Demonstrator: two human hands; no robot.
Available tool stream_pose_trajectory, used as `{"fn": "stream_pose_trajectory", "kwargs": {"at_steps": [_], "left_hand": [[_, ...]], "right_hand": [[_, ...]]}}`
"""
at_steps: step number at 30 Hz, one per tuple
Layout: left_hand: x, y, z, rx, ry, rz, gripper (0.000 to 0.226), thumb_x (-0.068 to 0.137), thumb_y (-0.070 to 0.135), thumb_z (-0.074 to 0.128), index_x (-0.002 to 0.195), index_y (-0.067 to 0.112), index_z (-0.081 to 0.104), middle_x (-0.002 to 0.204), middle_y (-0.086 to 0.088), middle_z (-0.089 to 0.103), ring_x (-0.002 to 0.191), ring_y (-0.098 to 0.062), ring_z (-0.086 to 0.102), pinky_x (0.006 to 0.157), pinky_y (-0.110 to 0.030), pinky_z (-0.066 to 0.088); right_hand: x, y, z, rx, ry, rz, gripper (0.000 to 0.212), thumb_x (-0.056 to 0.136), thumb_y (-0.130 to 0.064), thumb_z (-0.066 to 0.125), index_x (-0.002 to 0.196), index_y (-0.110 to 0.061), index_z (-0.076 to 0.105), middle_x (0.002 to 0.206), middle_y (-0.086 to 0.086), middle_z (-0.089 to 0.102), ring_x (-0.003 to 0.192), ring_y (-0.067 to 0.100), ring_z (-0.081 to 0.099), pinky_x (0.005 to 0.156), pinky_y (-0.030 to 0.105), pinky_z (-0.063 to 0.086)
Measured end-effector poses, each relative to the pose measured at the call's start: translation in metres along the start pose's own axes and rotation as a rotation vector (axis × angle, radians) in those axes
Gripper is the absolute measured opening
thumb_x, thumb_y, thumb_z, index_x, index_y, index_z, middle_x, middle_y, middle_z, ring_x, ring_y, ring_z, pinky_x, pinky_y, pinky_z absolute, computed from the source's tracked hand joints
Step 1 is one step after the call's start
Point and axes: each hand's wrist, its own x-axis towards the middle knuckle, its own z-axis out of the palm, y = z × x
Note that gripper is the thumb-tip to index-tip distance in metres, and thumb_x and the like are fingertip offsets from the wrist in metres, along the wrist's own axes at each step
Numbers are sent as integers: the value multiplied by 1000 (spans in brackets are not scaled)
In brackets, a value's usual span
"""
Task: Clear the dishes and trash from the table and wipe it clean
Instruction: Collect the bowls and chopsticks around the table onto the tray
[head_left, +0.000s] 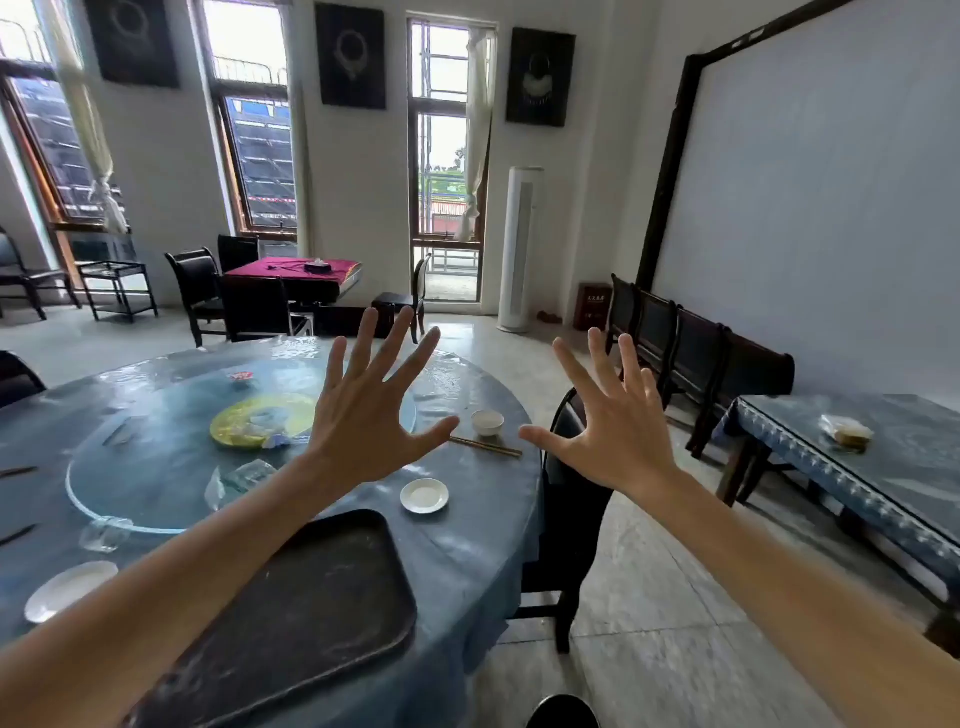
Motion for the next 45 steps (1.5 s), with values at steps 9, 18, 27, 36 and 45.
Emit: {"fn": "stream_pose_trajectory", "kwargs": {"at_steps": [9,18,27,36,45], "left_hand": [[26,-4,113,-47,-252,-190,101,79,82,36,158,39,-10,170,5,-18,157,-28,-16,126,-55,-1],[59,-60,248,-121,-426,-235,96,80,85,27,155,45,-18,165,13,-28,153,-24,-28,125,-52,-10],[113,-118,357,-290,-526,-369,93,77,85,25,155,52,-13,164,20,-25,151,-18,-30,125,-50,-11],[145,-139,455,-584,-558,-606,81,97,53,56,161,43,8,170,14,1,158,-20,-6,127,-48,8],[218,-126,609,-1023,-547,-1630,17,92,25,55,94,13,67,98,-6,71,84,-23,70,84,-38,58]], "right_hand": [[46,53,100,96,-153,30,109,74,-98,36,162,-49,-5,175,-2,-4,160,25,-14,127,55,6],[115,86,226,157,-366,144,102,80,-93,41,161,-51,-6,175,-7,-6,160,21,-15,127,55,10],[207,101,318,252,-488,259,101,81,-90,47,162,-52,-1,175,-11,-6,160,18,-13,128,55,17],[281,125,414,594,-634,418,96,86,-73,64,163,-50,10,174,-11,6,160,12,-10,128,47,10],[372,193,555,965,-699,708,75,101,-33,66,164,-35,26,168,-2,34,152,14,36,122,39,32]]}}
